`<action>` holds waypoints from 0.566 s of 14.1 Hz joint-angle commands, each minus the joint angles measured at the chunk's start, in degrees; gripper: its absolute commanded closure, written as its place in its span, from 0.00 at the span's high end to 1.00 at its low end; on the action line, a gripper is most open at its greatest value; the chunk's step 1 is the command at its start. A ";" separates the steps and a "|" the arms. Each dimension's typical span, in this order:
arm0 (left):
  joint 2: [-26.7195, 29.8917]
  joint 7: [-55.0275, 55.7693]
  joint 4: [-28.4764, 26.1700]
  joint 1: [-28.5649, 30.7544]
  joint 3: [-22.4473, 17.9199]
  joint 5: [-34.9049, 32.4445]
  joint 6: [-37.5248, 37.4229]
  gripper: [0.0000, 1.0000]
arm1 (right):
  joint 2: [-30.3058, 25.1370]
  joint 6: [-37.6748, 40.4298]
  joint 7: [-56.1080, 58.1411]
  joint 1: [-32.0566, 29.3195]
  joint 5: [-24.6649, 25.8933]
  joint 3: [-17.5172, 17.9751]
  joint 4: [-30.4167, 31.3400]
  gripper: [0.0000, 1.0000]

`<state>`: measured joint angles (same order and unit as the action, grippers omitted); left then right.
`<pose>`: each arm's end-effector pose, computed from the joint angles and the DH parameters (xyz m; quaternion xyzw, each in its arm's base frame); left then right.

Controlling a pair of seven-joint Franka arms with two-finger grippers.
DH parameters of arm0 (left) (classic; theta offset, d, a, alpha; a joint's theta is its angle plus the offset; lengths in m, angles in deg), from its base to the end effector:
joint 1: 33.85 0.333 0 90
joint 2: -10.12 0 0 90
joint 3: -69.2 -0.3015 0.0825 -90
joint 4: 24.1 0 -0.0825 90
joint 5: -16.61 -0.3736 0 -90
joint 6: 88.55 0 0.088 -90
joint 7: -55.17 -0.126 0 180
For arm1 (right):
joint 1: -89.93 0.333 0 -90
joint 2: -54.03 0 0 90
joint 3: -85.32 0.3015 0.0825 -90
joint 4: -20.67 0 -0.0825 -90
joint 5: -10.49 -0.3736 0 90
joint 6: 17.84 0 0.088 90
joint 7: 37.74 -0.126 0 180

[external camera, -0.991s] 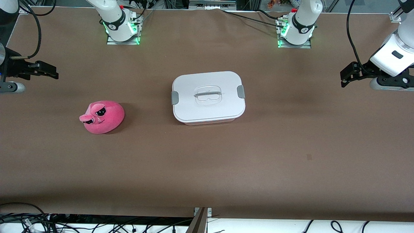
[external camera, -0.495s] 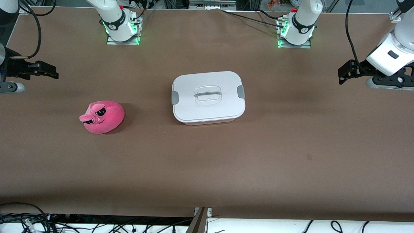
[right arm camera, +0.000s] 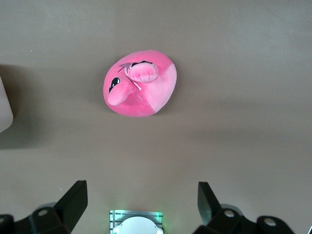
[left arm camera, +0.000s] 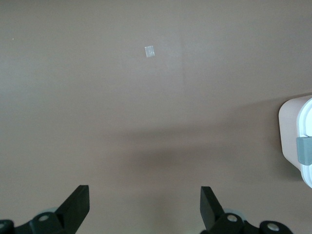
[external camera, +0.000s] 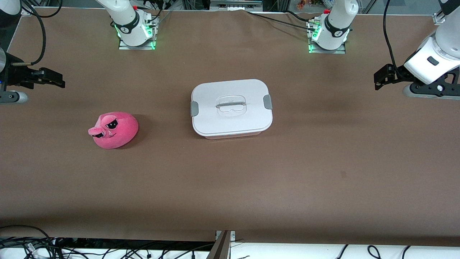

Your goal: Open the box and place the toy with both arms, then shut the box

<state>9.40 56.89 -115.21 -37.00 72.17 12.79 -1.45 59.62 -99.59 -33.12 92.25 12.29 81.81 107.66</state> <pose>0.5375 -0.0487 0.5714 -0.9979 0.0380 0.0389 0.0357 0.5510 -0.0143 0.5505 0.9950 0.0289 -0.0951 0.0139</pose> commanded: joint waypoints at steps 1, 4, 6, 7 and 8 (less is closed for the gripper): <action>-1.03 -0.85 2.17 0.69 -0.06 0.74 -2.63 1.00 | 0.65 0.72 -0.32 -0.13 0.67 0.35 -1.56 1.00; -0.77 -0.93 2.43 0.08 0.64 1.87 -6.65 1.00 | 0.65 0.72 -0.32 -0.13 0.67 0.35 -1.56 1.00; -0.42 -2.68 2.43 -0.01 1.86 2.50 -8.70 1.00 | 0.65 0.72 -0.32 -0.13 0.67 0.35 -1.56 1.00; -0.51 -7.13 2.52 -0.01 2.57 2.50 -8.62 1.00 | 0.65 0.72 -0.32 -0.13 0.67 0.35 -1.56 1.00; -0.77 -12.39 2.52 -0.10 2.75 2.32 -8.61 1.00 | 0.65 0.72 -0.32 -0.13 0.67 0.35 -1.56 1.00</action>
<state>9.28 52.25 -114.42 -37.14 74.25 14.36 -8.50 59.62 -99.59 -33.12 92.26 12.28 81.81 107.66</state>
